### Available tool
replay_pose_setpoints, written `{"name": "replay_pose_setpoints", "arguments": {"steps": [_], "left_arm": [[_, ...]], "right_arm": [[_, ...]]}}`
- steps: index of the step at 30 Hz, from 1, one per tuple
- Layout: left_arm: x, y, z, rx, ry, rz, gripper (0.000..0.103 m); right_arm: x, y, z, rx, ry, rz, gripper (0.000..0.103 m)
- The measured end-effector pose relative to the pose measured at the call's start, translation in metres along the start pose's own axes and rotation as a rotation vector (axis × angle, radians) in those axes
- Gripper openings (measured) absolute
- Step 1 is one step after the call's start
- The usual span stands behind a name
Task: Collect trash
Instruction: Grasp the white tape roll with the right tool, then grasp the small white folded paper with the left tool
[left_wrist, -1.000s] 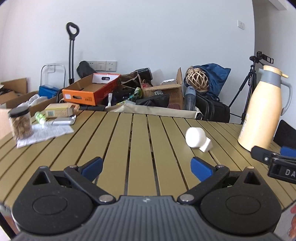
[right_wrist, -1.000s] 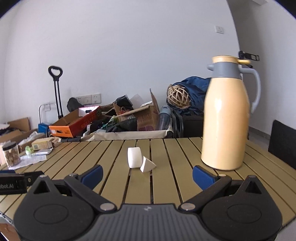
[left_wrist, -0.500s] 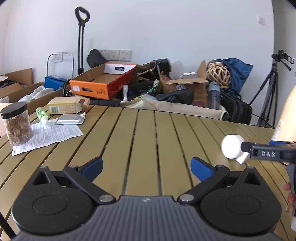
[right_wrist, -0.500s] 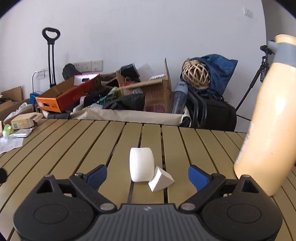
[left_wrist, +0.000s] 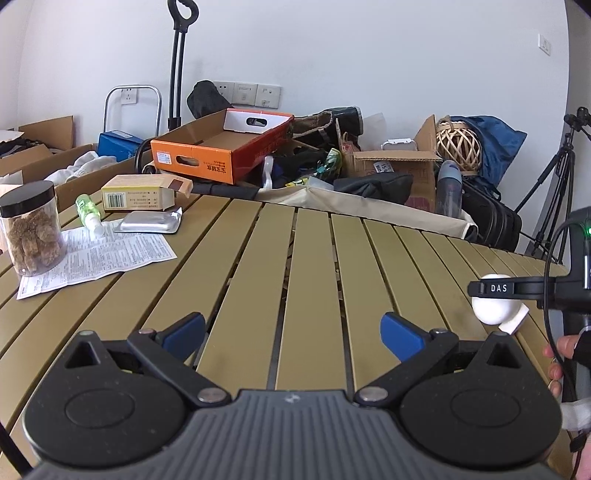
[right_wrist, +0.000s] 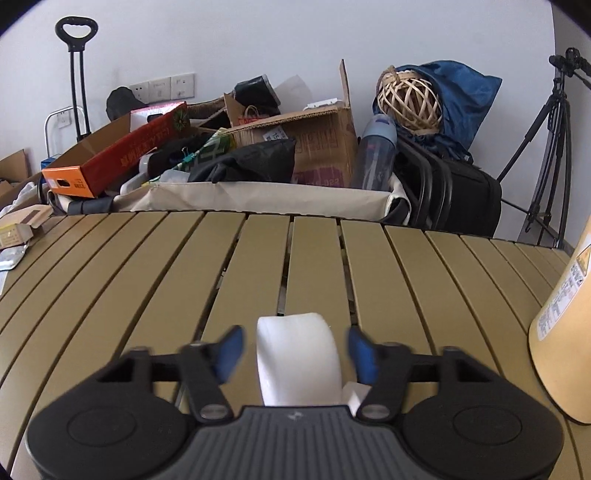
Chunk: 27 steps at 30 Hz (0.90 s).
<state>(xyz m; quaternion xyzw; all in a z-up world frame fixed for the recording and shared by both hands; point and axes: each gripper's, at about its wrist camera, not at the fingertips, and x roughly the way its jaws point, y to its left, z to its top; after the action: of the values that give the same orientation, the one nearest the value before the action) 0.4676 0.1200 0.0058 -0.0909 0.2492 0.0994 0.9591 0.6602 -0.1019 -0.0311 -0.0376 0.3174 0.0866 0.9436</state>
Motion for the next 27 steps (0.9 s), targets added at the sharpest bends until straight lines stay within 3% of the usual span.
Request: {"name": "replay_pose_setpoints", "arguments": {"steps": [1, 6, 13, 20, 27], "left_arm": [[0.001, 0.0, 0.0, -0.001, 0.001, 0.001, 0.103], [0.004, -0.007, 0.0, -0.002, 0.004, -0.009, 0.103], [0.005, -0.032, -0.005, 0.019, 0.009, -0.058, 0.103], [0.015, -0.096, -0.007, 0.104, 0.036, -0.124, 0.103], [0.036, -0.171, 0.003, 0.226, 0.052, -0.18, 0.103]], "right_arm": [[0.0, -0.001, 0.0, 0.002, -0.002, 0.006, 0.029], [-0.011, -0.006, 0.002, 0.041, -0.034, 0.047, 0.029], [-0.067, -0.04, 0.002, 0.168, -0.15, 0.122, 0.028], [-0.12, -0.091, -0.006, 0.19, -0.23, 0.11, 0.029], [-0.146, -0.147, -0.035, 0.227, -0.245, 0.046, 0.028]]}}
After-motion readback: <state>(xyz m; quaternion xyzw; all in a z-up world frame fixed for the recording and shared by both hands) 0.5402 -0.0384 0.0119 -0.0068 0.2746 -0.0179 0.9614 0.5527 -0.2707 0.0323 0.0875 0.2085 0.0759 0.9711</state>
